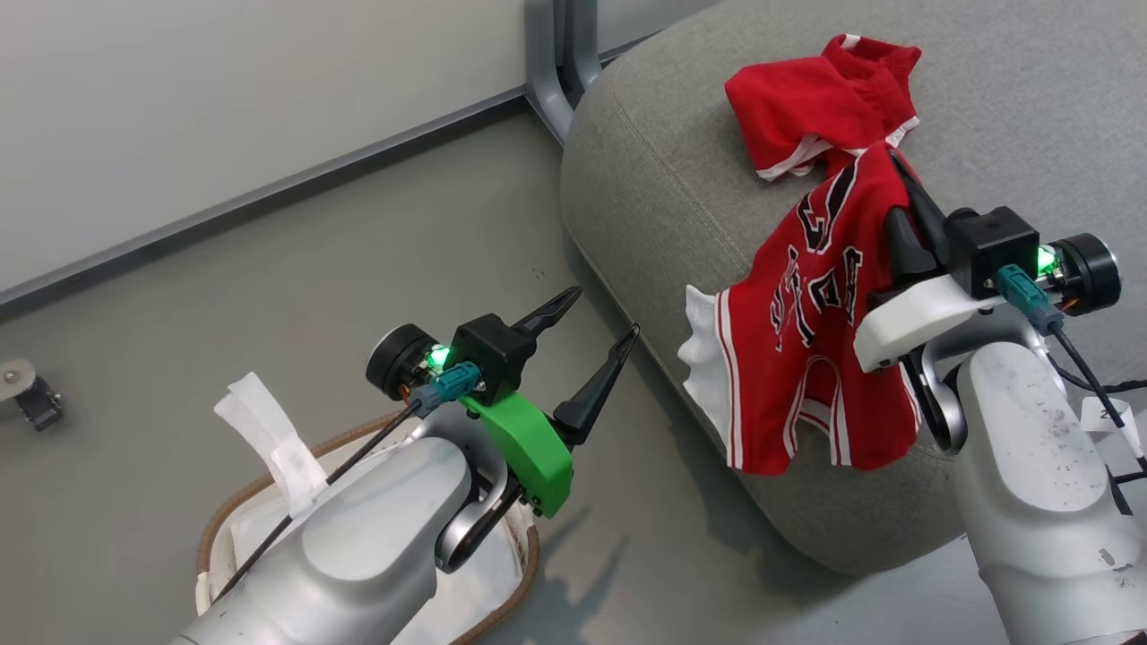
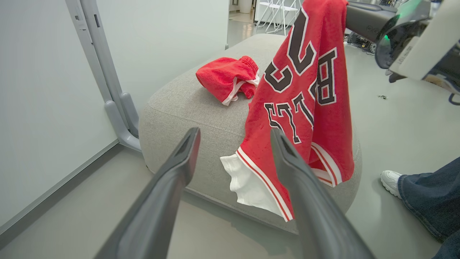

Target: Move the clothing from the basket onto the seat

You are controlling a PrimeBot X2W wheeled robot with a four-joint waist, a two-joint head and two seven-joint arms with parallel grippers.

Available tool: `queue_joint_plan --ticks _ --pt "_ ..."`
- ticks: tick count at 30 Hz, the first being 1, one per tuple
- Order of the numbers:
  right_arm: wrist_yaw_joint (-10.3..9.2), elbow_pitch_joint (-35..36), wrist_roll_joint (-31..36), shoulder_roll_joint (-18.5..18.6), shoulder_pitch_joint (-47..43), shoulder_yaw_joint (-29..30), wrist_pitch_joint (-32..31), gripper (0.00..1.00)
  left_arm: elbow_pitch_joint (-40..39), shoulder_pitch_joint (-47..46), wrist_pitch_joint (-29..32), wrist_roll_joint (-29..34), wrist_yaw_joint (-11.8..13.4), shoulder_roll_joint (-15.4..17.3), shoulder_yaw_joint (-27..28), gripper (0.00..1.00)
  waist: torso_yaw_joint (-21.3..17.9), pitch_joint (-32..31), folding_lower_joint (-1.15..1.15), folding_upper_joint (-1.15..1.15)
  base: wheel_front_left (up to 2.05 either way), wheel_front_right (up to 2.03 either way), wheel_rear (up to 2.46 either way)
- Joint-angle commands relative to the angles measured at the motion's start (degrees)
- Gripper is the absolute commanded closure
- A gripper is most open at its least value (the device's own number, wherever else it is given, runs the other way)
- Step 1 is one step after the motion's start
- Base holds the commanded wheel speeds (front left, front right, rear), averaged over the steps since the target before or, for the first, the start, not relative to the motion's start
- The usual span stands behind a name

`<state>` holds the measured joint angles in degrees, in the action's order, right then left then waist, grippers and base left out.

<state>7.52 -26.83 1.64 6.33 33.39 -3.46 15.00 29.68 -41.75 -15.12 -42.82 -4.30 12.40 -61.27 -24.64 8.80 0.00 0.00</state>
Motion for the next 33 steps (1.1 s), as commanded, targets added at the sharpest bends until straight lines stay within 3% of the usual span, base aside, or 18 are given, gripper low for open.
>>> queue_joint_plan --ticks 1,7,13,21,26,33 --pt "-0.06 0.4 -0.2 -0.2 -0.3 0.6 0.3 1.00 -0.3 -0.7 0.0 0.4 0.0 0.4 0.2 0.00 -2.3 2.9 0.00 0.00 0.00 0.00 0.00" --pt "-0.06 0.0 -1.0 0.1 2.3 3.3 0.3 1.00 -1.6 -1.3 0.0 1.8 -0.2 0.1 -0.4 0.00 -0.7 5.3 0.00 0.00 0.00 0.00 0.00" --pt "-0.07 -1.9 -2.3 4.3 10.4 4.7 0.3 1.00 -3.4 -2.4 0.0 3.0 0.9 0.7 -0.6 0.00 2.8 8.3 0.00 0.00 0.00 0.00 0.00" --pt "-0.07 -4.7 -3.8 14.0 26.6 6.6 -5.4 1.00 -7.4 -3.5 0.1 4.6 3.1 2.0 -0.1 0.00 7.9 13.1 0.00 0.00 0.00 0.00 0.00" --pt "-0.07 -6.7 -3.8 21.9 35.9 8.7 -9.9 1.00 -9.8 -4.6 0.7 5.8 3.9 2.1 -0.6 0.00 11.5 17.4 0.00 0.00 0.00 0.00 0.00" --pt "-0.07 -10.4 -1.3 29.4 41.7 12.8 -13.4 1.00 -11.5 -6.6 0.7 6.9 4.7 1.7 -0.6 0.00 15.5 23.0 0.00 0.00 0.00 0.00 0.00"
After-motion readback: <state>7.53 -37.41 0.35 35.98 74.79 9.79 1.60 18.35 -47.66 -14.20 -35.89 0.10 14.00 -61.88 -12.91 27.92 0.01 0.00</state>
